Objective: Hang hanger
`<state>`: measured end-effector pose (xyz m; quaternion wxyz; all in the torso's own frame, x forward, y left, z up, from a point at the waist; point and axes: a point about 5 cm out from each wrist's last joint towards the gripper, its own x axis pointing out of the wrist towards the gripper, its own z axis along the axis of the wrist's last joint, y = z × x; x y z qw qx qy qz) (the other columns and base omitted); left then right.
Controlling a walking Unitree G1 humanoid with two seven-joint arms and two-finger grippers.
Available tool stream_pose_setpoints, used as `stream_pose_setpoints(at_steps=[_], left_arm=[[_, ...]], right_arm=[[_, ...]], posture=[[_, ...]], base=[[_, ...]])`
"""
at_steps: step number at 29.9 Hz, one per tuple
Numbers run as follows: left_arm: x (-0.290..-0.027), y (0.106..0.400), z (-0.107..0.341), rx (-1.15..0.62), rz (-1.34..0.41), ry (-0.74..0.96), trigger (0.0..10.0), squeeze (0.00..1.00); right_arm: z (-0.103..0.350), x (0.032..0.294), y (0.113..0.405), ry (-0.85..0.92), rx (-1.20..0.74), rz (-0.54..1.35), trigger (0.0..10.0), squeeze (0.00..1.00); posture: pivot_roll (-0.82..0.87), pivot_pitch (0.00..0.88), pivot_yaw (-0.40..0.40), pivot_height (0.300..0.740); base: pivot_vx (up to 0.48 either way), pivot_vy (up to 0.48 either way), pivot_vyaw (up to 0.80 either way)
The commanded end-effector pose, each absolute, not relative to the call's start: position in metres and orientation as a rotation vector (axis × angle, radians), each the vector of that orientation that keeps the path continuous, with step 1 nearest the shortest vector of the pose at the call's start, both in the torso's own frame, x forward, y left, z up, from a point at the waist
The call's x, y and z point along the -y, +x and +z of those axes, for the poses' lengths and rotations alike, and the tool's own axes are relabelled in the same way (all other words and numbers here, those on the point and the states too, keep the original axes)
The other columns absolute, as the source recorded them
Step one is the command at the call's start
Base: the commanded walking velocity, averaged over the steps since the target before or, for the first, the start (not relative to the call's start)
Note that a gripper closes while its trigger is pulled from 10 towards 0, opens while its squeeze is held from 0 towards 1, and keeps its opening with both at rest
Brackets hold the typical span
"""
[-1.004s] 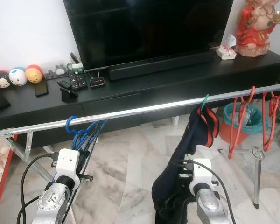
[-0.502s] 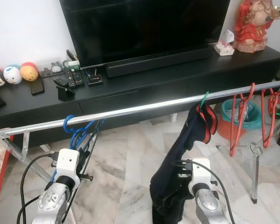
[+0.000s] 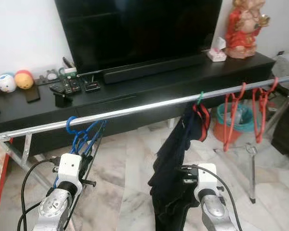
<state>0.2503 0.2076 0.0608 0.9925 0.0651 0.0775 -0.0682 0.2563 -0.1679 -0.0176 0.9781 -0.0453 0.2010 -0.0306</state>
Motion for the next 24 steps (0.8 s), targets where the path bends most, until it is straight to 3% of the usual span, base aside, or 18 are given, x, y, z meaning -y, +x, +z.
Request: stream_pose_setpoints(at_steps=[1, 9, 18, 24], left_arm=[[-0.2093, 0.2515, 0.0632, -0.148, -0.134, 0.136, 10.0, 0.0], [-0.2097, 0.2517, 0.0634, -0.147, -0.134, 0.138, 10.0, 0.0], [-0.2097, 0.2513, 0.0633, -0.147, -0.134, 0.138, 10.0, 0.0], [-0.2096, 0.2514, 0.0633, -0.147, -0.134, 0.137, 10.0, 0.0]], right_arm=[[-0.0105, 0.1674, 0.2614, -0.089, -0.363, -0.06, 10.0, 0.0], [-0.0103, 0.1662, 0.2616, -0.095, -0.362, -0.055, 10.0, 0.0], [-0.0104, 0.1657, 0.2613, -0.097, -0.36, -0.052, 10.0, 0.0], [-0.0106, 0.1657, 0.2612, -0.097, -0.362, -0.053, 10.0, 0.0]], posture=[[-0.08, 0.0, 0.054, 0.74], [-0.08, 0.0, 0.055, 0.74], [-0.08, 0.0, 0.056, 0.74], [-0.08, 0.0, 0.056, 0.74]], base=[[-0.304, 0.0, 0.0], [-0.114, 0.0, 0.37], [-0.133, 0.0, 0.0], [-0.1, 0.0, 0.76]])
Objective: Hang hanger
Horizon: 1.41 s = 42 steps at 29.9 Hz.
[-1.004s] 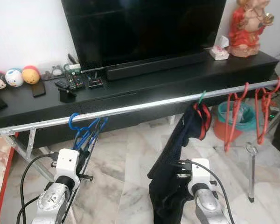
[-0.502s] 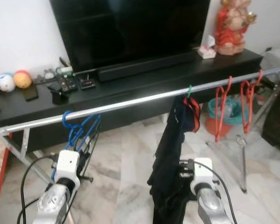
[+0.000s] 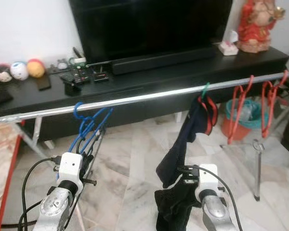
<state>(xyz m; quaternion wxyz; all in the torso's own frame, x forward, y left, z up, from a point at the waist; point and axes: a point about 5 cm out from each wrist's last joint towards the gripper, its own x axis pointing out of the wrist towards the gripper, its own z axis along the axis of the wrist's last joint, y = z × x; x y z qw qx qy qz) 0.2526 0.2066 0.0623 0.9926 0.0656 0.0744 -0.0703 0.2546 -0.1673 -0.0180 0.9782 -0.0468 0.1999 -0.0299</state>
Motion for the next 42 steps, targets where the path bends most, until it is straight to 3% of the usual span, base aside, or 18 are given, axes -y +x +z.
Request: stream_pose_setpoints(at_steps=[1, 21, 42], left_arm=[[-0.2097, 0.2514, 0.0632, -0.147, -0.134, 0.137, 10.0, 0.0], [-0.2091, 0.2514, 0.0632, -0.147, -0.133, 0.132, 10.0, 0.0], [-0.2087, 0.2516, 0.0628, -0.149, -0.13, 0.128, 10.0, 0.0]], right_arm=[[-0.0108, 0.1656, 0.2611, -0.095, -0.363, -0.052, 10.0, 0.0], [-0.0126, 0.1669, 0.2606, -0.099, -0.376, -0.05, 10.0, 0.0], [-0.0151, 0.1678, 0.2596, -0.094, -0.392, -0.052, 10.0, 0.0]], posture=[[-0.08, 0.0, 0.056, 0.74], [-0.08, 0.0, 0.054, 0.74], [-0.08, 0.0, 0.053, 0.74]], base=[[0.0, 0.0, 0.64], [-0.151, 0.0, 0.0], [-0.27, 0.0, 0.0]])
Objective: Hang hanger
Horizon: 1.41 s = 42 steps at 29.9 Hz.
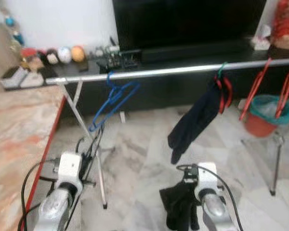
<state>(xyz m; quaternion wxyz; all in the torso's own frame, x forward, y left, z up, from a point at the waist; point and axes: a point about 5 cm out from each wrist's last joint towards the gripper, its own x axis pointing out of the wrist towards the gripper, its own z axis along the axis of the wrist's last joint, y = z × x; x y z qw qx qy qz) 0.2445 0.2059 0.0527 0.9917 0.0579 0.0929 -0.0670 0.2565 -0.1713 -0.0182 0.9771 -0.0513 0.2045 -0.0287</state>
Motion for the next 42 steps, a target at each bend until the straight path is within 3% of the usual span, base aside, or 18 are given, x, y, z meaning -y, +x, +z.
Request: stream_pose_setpoints(at_steps=[1, 42], left_arm=[[-0.2086, 0.2516, 0.0628, -0.149, -0.13, 0.128, 10.0, 0.0], [-0.2101, 0.251, 0.0603, -0.164, -0.123, 0.117, 10.0, 0.0]], right_arm=[[-0.0151, 0.1678, 0.2596, -0.093, -0.392, -0.052, 10.0, 0.0], [-0.0181, 0.1692, 0.2587, -0.099, -0.41, -0.055, 10.0, 0.0]], posture=[[-0.08, 0.0, 0.053, 0.74], [-0.08, 0.0, 0.052, 0.74]], base=[[0.274, 0.0, 0.0], [-0.227, 0.0, 0.0]])
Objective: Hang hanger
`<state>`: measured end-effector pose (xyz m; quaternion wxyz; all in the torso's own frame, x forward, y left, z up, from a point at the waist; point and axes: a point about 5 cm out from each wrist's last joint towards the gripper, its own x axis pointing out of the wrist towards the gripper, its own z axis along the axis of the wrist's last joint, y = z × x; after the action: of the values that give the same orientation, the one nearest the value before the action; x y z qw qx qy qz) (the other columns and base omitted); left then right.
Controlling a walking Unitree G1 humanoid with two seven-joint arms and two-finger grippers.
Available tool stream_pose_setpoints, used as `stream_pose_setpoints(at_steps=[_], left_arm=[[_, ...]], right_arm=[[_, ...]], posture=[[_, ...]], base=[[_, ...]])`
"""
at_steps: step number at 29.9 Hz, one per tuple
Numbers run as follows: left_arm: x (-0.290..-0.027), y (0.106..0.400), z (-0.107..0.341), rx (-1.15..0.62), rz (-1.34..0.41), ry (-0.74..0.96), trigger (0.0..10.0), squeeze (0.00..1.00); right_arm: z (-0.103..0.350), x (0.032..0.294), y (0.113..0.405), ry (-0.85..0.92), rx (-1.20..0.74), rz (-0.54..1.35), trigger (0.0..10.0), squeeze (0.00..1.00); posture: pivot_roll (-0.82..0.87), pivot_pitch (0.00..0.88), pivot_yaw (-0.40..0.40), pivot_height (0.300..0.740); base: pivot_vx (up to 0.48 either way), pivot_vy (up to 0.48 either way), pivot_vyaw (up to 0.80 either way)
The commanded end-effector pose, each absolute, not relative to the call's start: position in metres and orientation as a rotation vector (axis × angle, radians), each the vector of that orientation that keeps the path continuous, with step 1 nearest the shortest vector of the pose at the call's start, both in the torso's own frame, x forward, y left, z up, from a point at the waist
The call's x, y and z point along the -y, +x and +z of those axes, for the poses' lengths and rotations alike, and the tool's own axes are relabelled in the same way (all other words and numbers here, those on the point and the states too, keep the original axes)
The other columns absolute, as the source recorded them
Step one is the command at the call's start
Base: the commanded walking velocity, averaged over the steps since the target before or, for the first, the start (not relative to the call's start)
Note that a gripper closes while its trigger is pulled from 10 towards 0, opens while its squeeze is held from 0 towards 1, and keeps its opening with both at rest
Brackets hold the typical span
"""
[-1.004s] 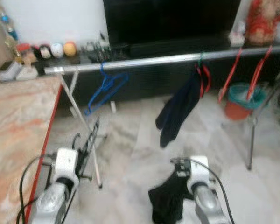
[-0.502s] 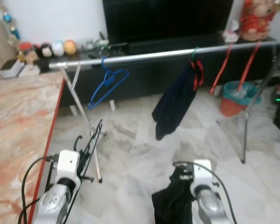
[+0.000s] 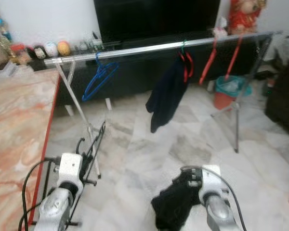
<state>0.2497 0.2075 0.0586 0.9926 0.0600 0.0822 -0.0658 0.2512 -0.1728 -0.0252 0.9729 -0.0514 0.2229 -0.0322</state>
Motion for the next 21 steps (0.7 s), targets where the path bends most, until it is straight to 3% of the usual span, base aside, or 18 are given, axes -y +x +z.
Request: stream_pose_setpoints(at_steps=[1, 21], left_arm=[[-0.21, 0.251, 0.06, -0.165, -0.123, 0.117, 10.0, 0.0], [-0.218, 0.244, 0.046, -0.233, -0.108, 0.132, 10.0, 0.0]], right_arm=[[-0.018, 0.169, 0.259, -0.099, -0.411, -0.055, 10.0, 0.0], [-0.017, 0.176, 0.259, -0.111, -0.411, -0.076, 10.0, 0.0]], posture=[[-0.08, 0.0, 0.052, 0.74], [-0.08, 0.0, 0.051, 0.74]], base=[[-0.315, 0.0, 0.0], [-0.336, 0.0, 0.0]])
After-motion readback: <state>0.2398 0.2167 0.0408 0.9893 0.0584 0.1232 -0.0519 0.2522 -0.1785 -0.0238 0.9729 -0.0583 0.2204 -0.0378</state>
